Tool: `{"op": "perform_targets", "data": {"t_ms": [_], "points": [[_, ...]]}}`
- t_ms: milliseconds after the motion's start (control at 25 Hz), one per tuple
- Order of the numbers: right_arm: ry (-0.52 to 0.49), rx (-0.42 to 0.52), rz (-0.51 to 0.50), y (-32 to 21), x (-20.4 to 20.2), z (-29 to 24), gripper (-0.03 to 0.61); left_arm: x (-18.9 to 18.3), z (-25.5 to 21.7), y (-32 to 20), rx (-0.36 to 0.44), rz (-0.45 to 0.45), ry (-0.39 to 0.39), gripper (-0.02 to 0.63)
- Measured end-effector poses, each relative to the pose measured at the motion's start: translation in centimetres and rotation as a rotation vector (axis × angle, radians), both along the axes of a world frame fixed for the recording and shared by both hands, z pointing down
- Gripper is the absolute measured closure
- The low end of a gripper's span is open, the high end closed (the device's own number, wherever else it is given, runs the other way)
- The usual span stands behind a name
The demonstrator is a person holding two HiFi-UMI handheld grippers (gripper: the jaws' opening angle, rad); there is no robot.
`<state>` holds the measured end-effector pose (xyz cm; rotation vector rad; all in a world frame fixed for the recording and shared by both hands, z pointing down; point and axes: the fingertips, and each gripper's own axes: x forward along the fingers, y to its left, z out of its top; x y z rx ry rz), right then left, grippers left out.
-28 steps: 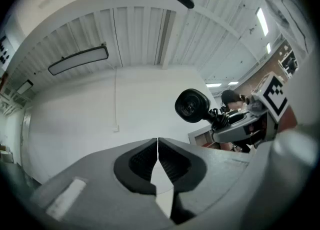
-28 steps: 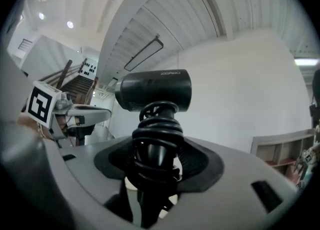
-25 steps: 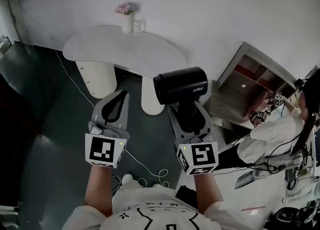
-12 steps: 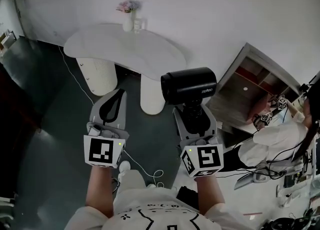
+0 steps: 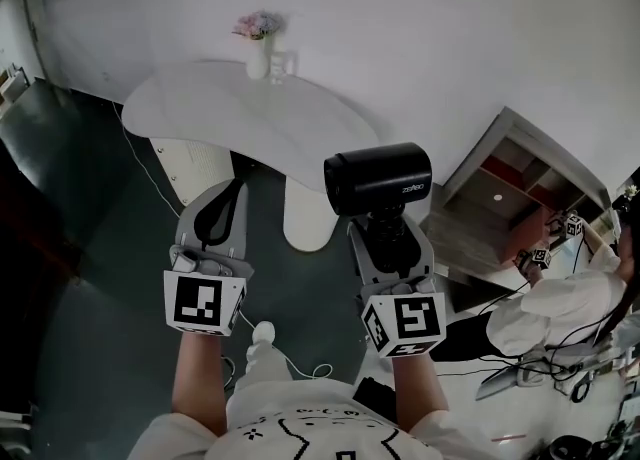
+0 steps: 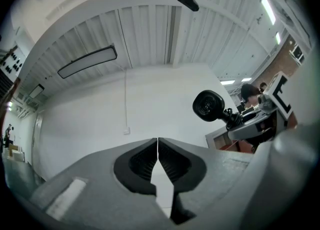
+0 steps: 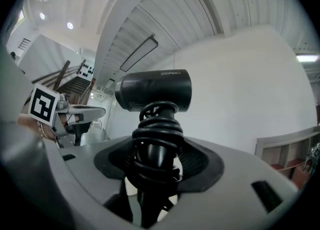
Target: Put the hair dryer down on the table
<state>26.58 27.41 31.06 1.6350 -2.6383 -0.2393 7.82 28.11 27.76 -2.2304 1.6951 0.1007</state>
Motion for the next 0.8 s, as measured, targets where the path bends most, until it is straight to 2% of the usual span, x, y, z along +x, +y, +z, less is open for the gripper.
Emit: {"op": "perform_targets", "data": {"t_ms": [120,280,520,640,800], "points": [[-0.004,-0.019,0.018,-3.7,-2.0,-1.3,0.321,-2.2,-1.5,-4.0,-0.022,0.010,0.005,0.594],[-0.010,-0.022,0.041,-8.5,-5.3,-2.1,0.321,-5.4,-2.4,-9.2,-0.011,0.033,-0.008,0.594],[-0.026,-0.031,0.119,-16.7,-11.5,-1.1,0.321,-12.1,-0.9,-18.5,-0.020,0.092,0.003,0.594],[-0.030,-0.037,0.132,-18.0,-12.7,-0.9,0.321,-13.5,-0.7,-20.0,-0.026,0.106,0.009,0.594],[-0.024,-0.051,0.110,-17.9,-13.2,-0.9,0.321,-13.7,-0.7,-19.5,-0.040,0.096,0.002,0.594]]}}
